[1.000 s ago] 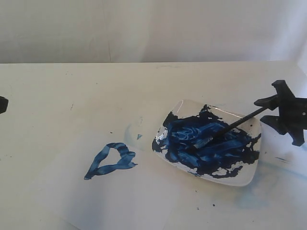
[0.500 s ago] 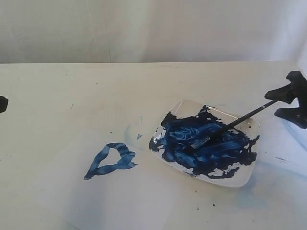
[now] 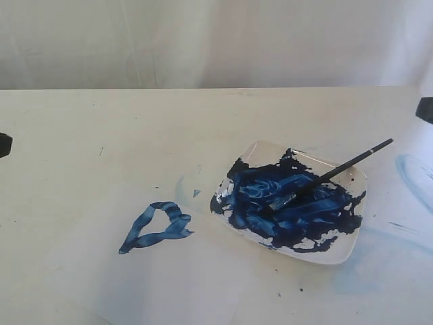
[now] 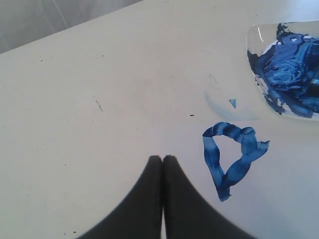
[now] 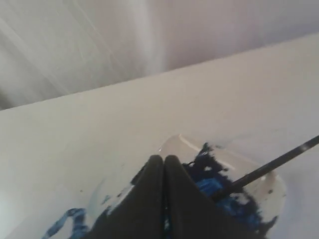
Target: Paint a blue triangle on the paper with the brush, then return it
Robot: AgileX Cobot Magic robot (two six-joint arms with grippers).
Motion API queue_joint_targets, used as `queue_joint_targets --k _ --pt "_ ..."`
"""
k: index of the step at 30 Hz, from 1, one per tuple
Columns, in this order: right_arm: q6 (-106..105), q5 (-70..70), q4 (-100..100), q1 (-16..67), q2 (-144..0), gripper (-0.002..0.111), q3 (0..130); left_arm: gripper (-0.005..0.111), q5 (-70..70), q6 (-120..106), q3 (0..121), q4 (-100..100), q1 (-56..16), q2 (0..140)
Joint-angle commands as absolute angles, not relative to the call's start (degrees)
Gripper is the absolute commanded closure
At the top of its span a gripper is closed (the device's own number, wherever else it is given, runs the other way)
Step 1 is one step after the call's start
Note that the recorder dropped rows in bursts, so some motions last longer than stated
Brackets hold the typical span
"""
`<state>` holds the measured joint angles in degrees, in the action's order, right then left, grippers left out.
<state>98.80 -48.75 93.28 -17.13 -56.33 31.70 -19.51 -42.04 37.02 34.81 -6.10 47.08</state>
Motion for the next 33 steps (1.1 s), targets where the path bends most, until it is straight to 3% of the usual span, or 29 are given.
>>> queue_joint_targets --k 1,6,26,33 --pt "94.19 -33.35 92.79 -17.62 -44.42 0.108 27.0 0.107 -19.68 -41.98 36.62 36.83 -6.46 46.74" --pt "94.19 -25.11 92.65 -17.62 -41.13 0.108 26.16 0.107 -19.52 -41.98 36.62 37.9 -6.46 46.74" --pt "93.38 -26.28 92.65 -17.49 -40.78 0.108 26.16 0.107 -17.53 -42.09 36.62 38.44 -6.46 46.74" --pt "93.38 -24.08 92.65 -2.93 -40.78 0.108 26.16 0.107 -17.53 -42.09 36.62 38.44 -6.46 46.74"
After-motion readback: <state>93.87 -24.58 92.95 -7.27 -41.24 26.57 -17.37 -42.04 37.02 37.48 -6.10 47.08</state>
